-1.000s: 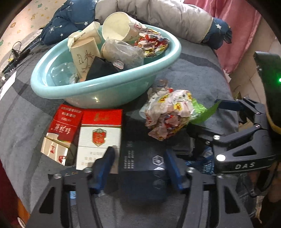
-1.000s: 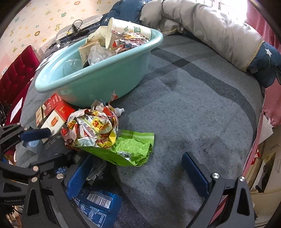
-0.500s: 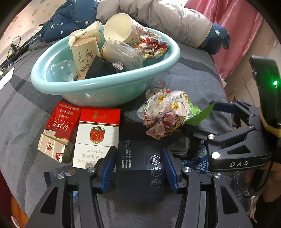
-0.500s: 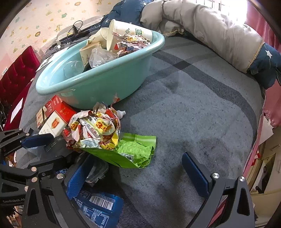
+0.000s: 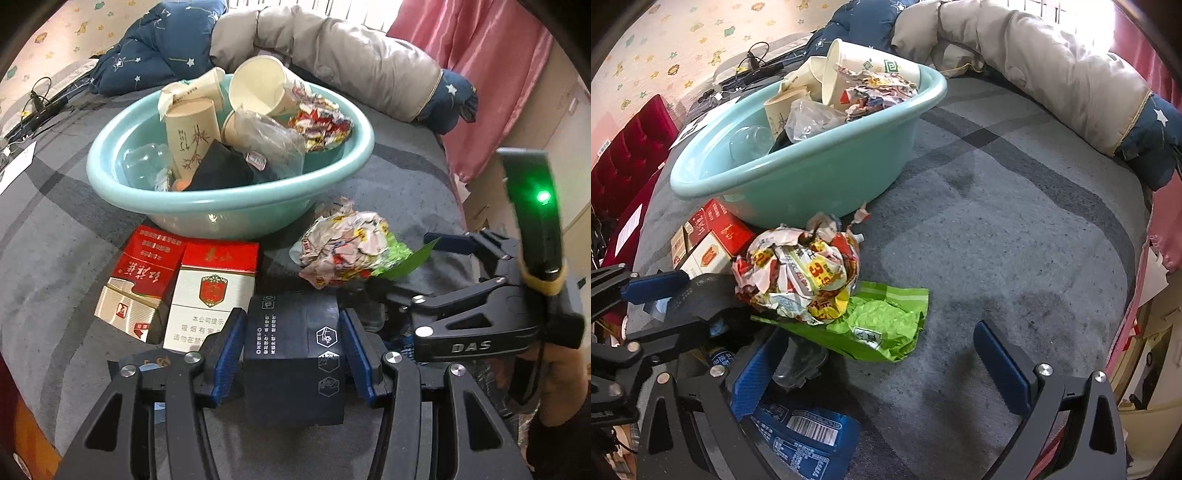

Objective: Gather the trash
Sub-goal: 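Close left tool on the dark blue box while right tool reaches the green bag, then close right tool on the green plastic bag while left tool lifts the box, then carry the dark blue box in left tool and green bag in right tool over the teal basin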

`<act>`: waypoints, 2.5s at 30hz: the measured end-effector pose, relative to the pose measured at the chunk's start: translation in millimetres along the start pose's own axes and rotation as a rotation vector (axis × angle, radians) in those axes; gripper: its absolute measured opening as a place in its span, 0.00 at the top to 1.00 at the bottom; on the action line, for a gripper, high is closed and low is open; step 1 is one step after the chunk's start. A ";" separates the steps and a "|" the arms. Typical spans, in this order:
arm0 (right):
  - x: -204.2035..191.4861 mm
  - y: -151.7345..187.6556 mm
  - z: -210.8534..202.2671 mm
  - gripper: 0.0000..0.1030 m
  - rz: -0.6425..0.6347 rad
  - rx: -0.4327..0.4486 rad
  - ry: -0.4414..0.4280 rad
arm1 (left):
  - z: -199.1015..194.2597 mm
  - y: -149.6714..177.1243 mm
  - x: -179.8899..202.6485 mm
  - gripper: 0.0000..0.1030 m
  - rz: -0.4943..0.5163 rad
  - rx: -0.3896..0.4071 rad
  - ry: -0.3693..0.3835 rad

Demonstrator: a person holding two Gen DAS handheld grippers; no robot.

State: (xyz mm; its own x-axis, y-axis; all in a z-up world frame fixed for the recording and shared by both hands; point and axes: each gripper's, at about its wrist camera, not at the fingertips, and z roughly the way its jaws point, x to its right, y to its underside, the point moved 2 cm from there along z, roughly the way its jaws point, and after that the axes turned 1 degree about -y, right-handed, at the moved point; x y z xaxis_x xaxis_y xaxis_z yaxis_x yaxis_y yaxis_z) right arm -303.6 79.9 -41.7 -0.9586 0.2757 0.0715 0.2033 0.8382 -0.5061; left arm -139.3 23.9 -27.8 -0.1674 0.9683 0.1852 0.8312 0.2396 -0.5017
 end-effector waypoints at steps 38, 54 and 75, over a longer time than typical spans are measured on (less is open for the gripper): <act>-0.7 7.0 -28.9 0.48 0.007 0.051 0.013 | -51.4 9.5 -2.2 0.45 -0.041 0.130 -0.006; -18.9 16.6 -75.6 0.48 -0.039 0.101 0.033 | -80.7 21.8 2.6 0.45 -0.050 0.176 -0.036; -39.2 7.7 -132.1 0.48 -0.097 0.184 0.024 | -117.9 21.6 2.1 0.45 -0.060 0.227 -0.079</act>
State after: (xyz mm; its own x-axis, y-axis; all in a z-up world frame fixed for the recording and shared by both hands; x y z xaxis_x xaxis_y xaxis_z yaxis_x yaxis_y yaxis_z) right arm -238.1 137.7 65.1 -0.9666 0.2103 0.1468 0.0679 0.7617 -0.6444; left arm -59.1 22.9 61.4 -0.2613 0.9522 0.1584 0.6793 0.2980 -0.6707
